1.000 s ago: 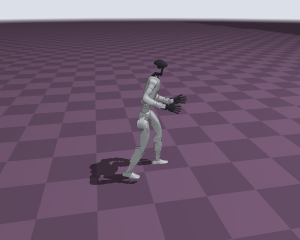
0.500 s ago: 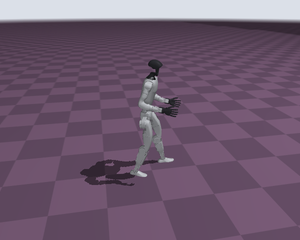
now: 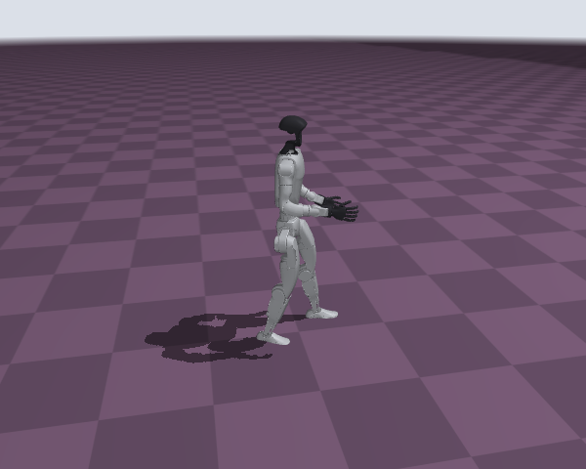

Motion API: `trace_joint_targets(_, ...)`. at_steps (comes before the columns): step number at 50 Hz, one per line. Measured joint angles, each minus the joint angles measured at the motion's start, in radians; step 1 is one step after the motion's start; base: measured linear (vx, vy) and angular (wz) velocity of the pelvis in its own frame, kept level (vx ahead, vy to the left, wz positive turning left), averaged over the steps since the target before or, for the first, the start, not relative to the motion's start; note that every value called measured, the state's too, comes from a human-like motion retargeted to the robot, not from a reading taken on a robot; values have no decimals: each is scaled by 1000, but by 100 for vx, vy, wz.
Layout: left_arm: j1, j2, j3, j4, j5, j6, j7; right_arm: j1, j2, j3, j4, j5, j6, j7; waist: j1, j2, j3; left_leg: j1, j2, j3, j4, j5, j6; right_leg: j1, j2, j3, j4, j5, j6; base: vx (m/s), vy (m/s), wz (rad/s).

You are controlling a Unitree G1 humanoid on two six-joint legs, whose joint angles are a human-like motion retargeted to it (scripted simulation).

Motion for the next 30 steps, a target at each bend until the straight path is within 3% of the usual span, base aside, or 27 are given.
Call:
trace_joint_targets(9, -20, -3, 30, -77, 98, -8, -1, 82, -35, -21, -3, 30, 1, 92, 21, 1, -6, 0, -24, -12, -3, -8, 11, 13, -20, -15, -12, 0, 7, 0, 0, 0)
trace_joint_targets(15, -16, -7, 26, -40, 132, -8, -5, 86, -44, -6, 120, -103, 22, 26, 15, 3, -22, -6, -38, -17, -7, -11, 12, 12, -31, -23, -16, -2, 12, 0, 0, 0)
trace_joint_targets(20, -48, 51, -52, 161, 260, 20, -45, 38, 9, 34, 450, -177, 40, -31, -3, 1, -55, -19, -49, -35, -19, -6, 8, 10, -36, -45, -27, -3, 20, 1, 2, 18)
trace_joint_targets(25, -142, 58, -173, 550, 352, 86, -136, -44, 74, 51, 919, -90, 87, 92, -11, 6, -77, -36, -52, -57, -34, 5, 4, 5, -30, -68, -40, -1, 23, 1, 1, 19)
trace_joint_targets(30, -119, 46, -166, 743, 319, 131, -179, -27, 62, 18, 1158, -109, 124, 133, -7, 4, -69, -53, -50, -66, -51, 17, 3, -13, -24, -77, -44, 2, 23, 0, 0, 0)
